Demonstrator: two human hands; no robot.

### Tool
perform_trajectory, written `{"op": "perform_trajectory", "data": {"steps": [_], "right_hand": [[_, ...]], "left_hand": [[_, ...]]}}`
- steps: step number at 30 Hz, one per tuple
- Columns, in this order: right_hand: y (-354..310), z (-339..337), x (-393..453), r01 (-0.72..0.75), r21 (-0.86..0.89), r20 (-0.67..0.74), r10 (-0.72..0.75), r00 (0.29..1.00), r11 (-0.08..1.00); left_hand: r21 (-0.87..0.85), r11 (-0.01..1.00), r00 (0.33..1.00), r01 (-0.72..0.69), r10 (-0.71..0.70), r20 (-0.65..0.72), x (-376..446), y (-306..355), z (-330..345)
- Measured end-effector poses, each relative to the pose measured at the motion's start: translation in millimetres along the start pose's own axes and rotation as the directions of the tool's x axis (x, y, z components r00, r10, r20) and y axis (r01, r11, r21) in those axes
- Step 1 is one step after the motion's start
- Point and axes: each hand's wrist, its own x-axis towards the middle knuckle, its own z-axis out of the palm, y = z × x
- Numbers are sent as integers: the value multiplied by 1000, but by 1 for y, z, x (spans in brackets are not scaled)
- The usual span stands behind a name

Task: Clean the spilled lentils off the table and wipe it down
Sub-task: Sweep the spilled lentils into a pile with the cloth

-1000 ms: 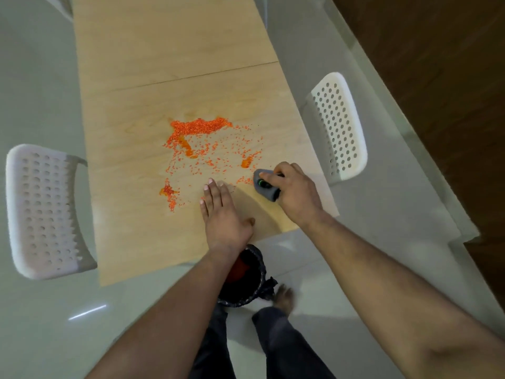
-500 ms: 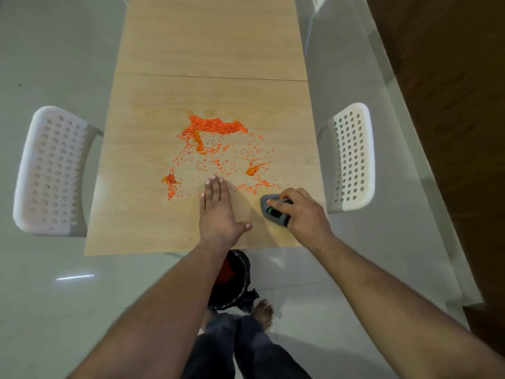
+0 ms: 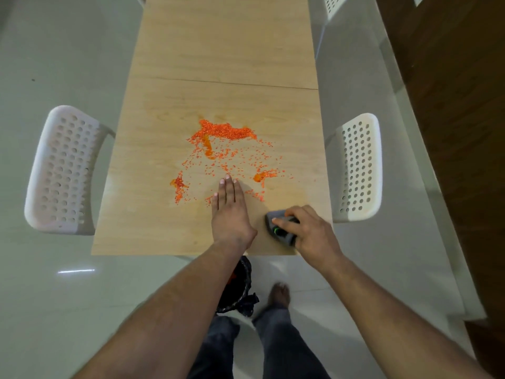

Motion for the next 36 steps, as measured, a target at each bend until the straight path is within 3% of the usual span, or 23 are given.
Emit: {"op": "perform_trajectory", "data": {"steps": [5, 16, 25, 28, 32, 36], "right_hand": [[44, -22, -17, 94, -68, 77, -89, 993, 993], [124, -56, 68, 337, -21, 164, -330, 930, 941], [99, -51, 140, 362, 11, 128, -361, 924, 932], [94, -50, 110, 268, 107, 2, -270, 963, 957], [92, -46, 56, -20, 370, -54, 43, 998, 929], [97, -41, 44, -318, 448, -178, 432, 884, 836]], "left_hand": [[-78, 994, 997, 71, -71, 6, 8, 29, 3], [-267, 922, 953, 282, -301, -36, 23, 53, 10], [-236, 923, 949, 304, -316, -14, 33, 65, 2], [-179, 946, 962, 270, -274, 4, 38, 67, -3], [-117, 961, 968, 251, -247, 47, 49, 65, -11], [-101, 967, 971, 235, -228, 73, 56, 62, -17]]}}
